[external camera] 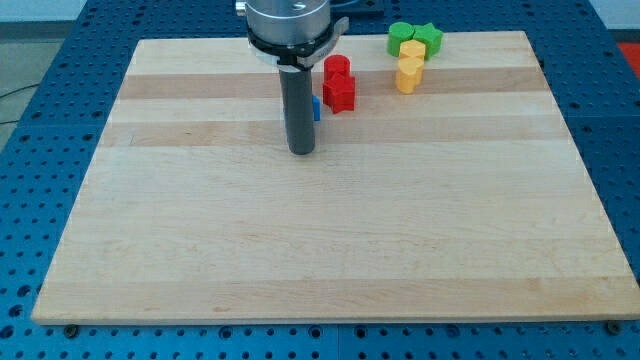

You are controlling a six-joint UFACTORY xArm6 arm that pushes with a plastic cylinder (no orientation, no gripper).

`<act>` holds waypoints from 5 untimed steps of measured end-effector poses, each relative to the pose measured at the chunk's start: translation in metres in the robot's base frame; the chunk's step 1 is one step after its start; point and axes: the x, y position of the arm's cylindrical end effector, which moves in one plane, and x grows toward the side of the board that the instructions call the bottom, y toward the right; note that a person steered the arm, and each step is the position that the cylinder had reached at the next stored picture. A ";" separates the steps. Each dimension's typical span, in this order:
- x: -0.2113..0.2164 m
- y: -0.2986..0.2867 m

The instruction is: Push the green star above the yellow hexagon

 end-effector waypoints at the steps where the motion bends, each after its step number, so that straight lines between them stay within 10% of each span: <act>1: 0.008 0.022; 3: 0.014 0.190; 5: -0.133 0.247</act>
